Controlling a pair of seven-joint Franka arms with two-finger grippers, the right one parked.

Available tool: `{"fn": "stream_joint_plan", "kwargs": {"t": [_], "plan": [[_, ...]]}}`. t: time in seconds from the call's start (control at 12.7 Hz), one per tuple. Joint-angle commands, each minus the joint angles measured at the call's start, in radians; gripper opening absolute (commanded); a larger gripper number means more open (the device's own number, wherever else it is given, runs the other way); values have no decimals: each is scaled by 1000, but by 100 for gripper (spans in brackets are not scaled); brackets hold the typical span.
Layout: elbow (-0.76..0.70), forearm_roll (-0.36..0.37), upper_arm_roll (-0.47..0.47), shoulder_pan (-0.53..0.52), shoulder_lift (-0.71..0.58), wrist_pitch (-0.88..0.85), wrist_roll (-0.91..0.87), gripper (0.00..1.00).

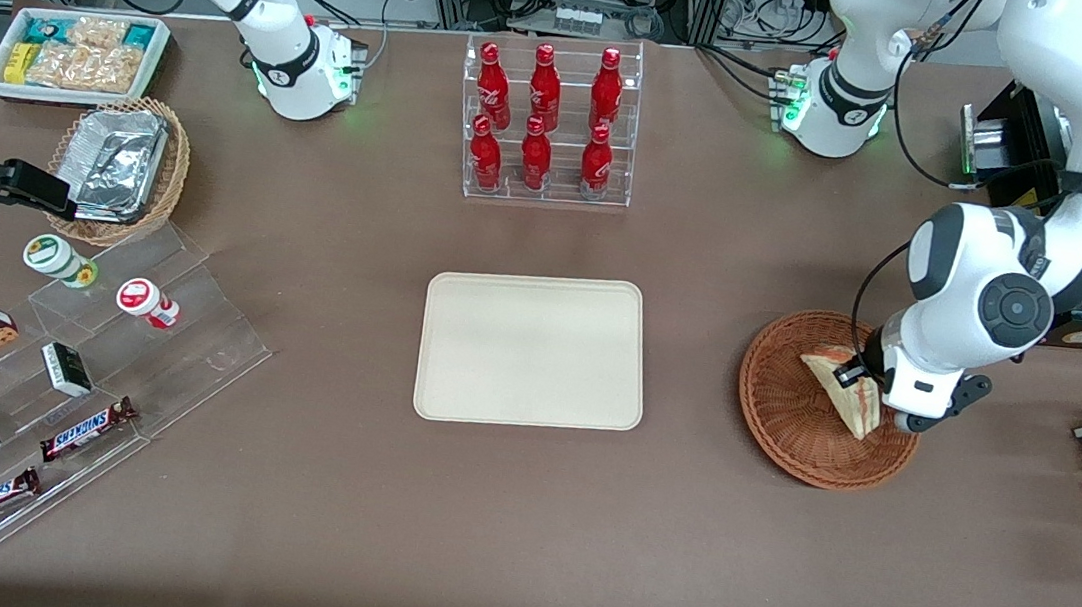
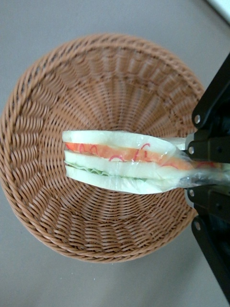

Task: Place sandwich from basket to tray
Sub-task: 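Lift the sandwich and carry it with the left gripper over the cream tray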

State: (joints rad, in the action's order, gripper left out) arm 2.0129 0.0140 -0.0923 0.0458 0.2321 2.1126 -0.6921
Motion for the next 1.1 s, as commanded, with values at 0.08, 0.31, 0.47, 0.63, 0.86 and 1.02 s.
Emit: {"fn": "stream_joint_plan", "kwargs": {"t": [0.08, 0.31, 0.47, 0.63, 0.86, 1.02], "plan": [[-170, 12, -7, 66, 47, -163, 33, 0], [-209, 12, -35, 110, 66, -183, 39, 0], [-217, 11, -41, 155, 75, -180, 37, 0], [-250, 12, -40, 209, 102, -181, 31, 0], [-292, 9, -40, 282, 145, -180, 19, 0], [-319, 6, -40, 340, 182, -177, -1, 0]]}}
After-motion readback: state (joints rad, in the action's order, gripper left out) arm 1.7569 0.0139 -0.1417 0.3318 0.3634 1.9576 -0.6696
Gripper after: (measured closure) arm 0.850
